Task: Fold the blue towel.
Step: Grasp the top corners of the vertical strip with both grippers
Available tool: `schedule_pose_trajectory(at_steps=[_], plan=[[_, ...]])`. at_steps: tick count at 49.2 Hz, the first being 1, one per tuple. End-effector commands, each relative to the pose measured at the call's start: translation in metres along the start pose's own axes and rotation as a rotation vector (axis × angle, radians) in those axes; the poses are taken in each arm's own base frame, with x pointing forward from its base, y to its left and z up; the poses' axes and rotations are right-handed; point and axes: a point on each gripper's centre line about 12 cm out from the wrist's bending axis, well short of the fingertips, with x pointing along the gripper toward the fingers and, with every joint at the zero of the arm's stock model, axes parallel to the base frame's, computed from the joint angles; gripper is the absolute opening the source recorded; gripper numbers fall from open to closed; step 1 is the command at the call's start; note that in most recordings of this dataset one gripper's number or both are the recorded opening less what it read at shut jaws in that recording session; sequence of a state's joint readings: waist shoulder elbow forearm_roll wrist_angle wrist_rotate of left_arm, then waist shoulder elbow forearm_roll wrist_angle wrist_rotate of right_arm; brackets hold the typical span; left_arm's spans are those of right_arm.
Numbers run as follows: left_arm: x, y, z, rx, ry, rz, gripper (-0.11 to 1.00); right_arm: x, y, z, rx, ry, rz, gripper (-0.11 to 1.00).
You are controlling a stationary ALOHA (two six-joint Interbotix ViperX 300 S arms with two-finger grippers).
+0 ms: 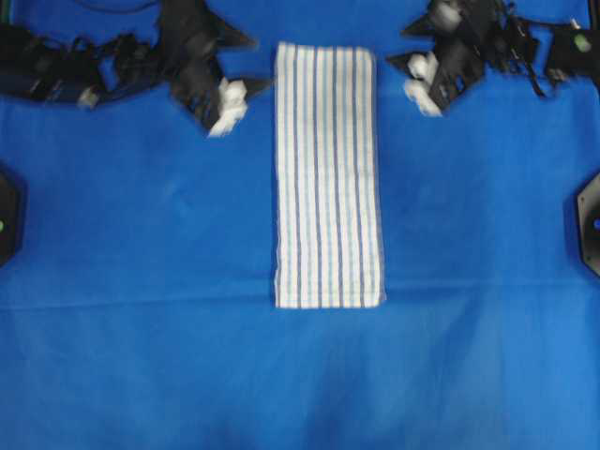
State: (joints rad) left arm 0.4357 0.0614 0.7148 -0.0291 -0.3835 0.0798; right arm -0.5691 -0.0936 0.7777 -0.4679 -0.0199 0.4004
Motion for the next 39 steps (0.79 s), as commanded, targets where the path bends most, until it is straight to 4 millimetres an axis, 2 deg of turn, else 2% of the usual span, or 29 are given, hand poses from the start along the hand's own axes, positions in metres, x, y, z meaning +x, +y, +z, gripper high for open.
schedule_pose_trajectory(at_steps=[1, 8, 17, 30, 39], plan=[[0.019, 0.012, 0.007, -0.003, -0.02, 0.026, 0.69, 0.017, -0.004, 0.009, -0.006, -0.013, -0.001, 0.61], [0.044, 0.027, -0.006, -0.014, 0.014, 0.057, 0.69, 0.045, -0.01, 0.003, -0.002, 0.023, -0.003, 0.61], [0.062, 0.034, -0.018, -0.02, 0.043, 0.069, 0.69, 0.069, -0.017, -0.013, 0.01, 0.082, -0.011, 0.61], [0.077, 0.037, -0.04, -0.026, 0.091, 0.073, 0.68, 0.076, -0.024, -0.022, 0.022, 0.109, -0.021, 0.61], [0.078, 0.036, -0.043, -0.025, 0.1, 0.072, 0.67, 0.075, -0.023, -0.022, 0.021, 0.109, -0.02, 0.6]])
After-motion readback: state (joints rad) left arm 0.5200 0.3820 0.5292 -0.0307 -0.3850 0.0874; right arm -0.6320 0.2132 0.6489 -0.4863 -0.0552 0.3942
